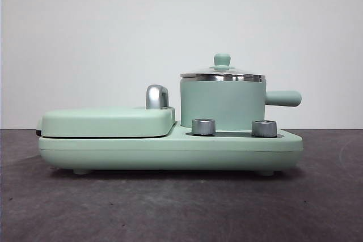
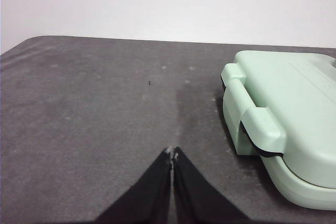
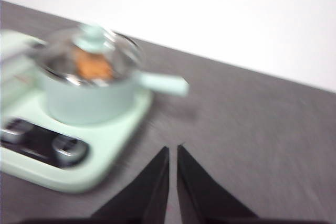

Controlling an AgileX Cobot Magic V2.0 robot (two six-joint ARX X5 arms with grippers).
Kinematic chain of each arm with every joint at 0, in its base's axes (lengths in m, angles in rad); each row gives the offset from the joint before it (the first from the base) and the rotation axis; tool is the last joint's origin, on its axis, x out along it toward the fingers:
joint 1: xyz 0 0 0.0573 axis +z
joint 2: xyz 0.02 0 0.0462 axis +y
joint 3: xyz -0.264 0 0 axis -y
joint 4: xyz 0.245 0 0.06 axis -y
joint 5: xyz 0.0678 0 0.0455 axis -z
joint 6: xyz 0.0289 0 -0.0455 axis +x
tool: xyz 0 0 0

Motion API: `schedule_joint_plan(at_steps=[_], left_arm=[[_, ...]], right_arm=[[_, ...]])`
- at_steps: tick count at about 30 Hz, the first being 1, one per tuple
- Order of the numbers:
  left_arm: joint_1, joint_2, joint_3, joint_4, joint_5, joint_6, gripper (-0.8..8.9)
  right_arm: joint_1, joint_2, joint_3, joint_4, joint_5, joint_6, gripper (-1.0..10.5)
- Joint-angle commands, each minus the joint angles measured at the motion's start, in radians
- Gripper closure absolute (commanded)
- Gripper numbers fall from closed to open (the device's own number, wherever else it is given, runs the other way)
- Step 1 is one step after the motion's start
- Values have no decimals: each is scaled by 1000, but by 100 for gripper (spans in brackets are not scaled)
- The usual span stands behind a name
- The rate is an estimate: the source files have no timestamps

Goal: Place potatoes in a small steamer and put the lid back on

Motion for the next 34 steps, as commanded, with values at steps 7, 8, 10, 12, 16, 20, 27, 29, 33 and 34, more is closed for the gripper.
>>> schedule_joint_plan(at_steps=[7,8,10,12,16,20,27,29,33,34], left_arm=[[1,0,-20,11,0,6,808],[1,0,-20,11,0,6,808],[1,0,-20,11,0,6,808],[1,0,-20,11,0,6,808],[1,0,-19,19,0,6,808],[1,0,-19,19,0,6,808],[1,0,-19,19,0,6,808],[1,0,-19,19,0,6,808],[1,0,-19,19,0,6,808],[1,0,-19,19,0,6,808]], right_arm=[[-113,-174,-425,333,2,-8,925],[-118,-198,-462,353,1,4,925],[-121,-245,-517,369,0,37,925],[-124,-238,-517,323,2,50,925],[-128,-238,-517,333,0,48,925],[-127,-238,-517,348,-2,60,925],[-128,-238,-517,347,-1,60,925],[-128,-238,-517,347,-1,60,925],[-128,-238,-517,347,-1,60,925],[-128,-238,-517,347,-1,60,925]])
